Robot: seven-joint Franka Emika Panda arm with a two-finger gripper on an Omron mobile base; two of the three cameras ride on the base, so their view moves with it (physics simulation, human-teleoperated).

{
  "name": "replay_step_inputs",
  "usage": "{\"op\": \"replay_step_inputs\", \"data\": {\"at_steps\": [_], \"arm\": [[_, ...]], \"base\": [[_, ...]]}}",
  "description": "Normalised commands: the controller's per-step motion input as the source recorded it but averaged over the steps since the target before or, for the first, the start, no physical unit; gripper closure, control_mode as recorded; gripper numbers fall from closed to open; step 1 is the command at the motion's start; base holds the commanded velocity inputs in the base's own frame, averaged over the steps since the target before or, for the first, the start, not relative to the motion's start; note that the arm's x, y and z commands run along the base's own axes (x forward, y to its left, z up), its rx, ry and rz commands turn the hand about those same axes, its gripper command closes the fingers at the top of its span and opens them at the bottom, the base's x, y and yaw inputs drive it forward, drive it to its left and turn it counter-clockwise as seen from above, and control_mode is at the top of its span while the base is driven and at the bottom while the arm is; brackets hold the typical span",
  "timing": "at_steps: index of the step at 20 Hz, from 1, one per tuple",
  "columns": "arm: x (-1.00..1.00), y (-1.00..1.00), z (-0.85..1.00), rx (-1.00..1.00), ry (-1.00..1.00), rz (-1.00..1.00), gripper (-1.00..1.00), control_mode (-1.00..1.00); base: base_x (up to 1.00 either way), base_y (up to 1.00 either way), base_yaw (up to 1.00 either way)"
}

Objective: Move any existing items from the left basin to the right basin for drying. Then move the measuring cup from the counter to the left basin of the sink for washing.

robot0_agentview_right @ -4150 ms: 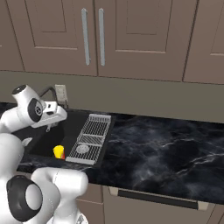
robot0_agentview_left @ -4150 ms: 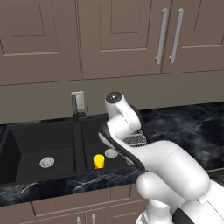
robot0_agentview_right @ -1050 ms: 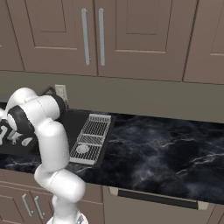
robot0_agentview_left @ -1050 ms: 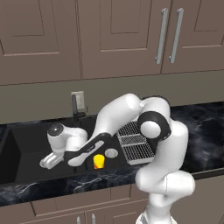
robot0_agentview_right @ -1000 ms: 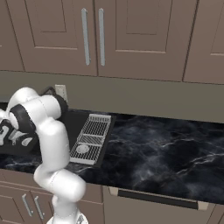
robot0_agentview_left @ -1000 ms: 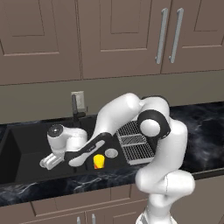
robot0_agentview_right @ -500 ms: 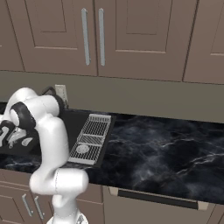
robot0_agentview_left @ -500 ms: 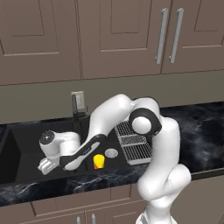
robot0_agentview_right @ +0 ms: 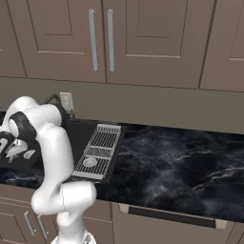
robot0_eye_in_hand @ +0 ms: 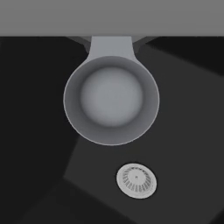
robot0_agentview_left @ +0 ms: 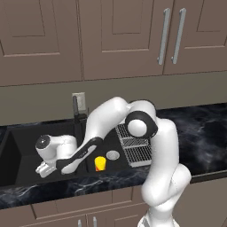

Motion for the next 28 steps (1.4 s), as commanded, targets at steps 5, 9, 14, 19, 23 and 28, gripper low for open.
{"op": "replay_step_inputs", "data": {"at_steps": [5, 9, 14, 19, 23, 28], "arm": [[0.12, 0.0, -0.15, 0.0, 0.02, -0.07, 1.0, -1.0], [0.22, 0.0, -0.14, 0.0, 0.06, -0.07, 1.0, -1.0], [0.21, 0.0, -0.14, 0.0, 0.07, -0.05, 1.0, -1.0], [0.18, 0.0, -0.17, 0.0, 0.07, -0.04, 1.0, -1.0], [0.11, 0.01, -0.27, 0.0, 0.03, -0.03, 1.0, -1.0], [0.01, 0.0, -0.28, 0.0, 0.0, -0.03, 1.0, -1.0]], "base": [[0.0, 0.0, 0.0], [0.0, 0.0, 0.0], [0.0, 0.0, 0.0], [0.0, 0.0, 0.0], [0.0, 0.0, 0.0], [0.0, 0.0, 0.0]]}}
